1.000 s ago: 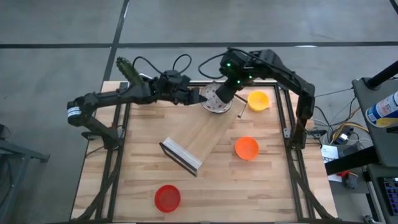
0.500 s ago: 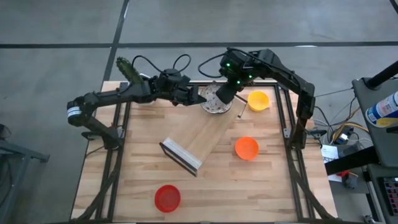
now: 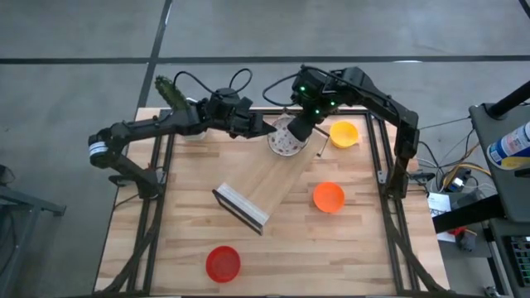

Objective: Pick & Place Mini bowls
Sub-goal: Stack the white bowl on the top of the white bowl on the shelf

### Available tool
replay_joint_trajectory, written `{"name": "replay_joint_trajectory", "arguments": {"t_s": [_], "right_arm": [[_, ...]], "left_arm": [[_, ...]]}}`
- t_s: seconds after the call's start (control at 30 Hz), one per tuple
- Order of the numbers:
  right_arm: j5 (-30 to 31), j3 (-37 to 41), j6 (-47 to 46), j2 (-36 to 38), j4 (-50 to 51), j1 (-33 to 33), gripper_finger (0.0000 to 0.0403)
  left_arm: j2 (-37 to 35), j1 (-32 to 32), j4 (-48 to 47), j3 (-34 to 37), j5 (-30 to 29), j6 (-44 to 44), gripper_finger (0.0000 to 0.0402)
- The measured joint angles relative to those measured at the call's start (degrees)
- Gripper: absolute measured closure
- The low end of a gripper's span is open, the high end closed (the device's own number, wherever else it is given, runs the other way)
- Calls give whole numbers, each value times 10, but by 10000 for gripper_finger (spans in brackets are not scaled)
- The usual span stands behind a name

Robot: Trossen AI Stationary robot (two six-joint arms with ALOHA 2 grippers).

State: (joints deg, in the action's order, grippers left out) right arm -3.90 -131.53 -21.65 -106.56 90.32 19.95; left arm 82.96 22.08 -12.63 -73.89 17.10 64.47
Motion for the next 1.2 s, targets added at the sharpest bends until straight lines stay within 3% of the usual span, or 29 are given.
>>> {"name": "replay_joint_trajectory", "arguments": {"t_s": [0.37, 0.67, 1.2], "right_arm": [[4, 2, 0, 0, -1, 17, 395], [-22, 4, 7, 0, -3, 48, 395], [-75, 73, 11, 0, -3, 101, 394]], "left_arm": [[-11, 10, -10, 2, 4, -40, 197], [-57, 41, -55, 3, 3, -78, 197], [-156, 40, -55, 3, 4, -92, 197]]}}
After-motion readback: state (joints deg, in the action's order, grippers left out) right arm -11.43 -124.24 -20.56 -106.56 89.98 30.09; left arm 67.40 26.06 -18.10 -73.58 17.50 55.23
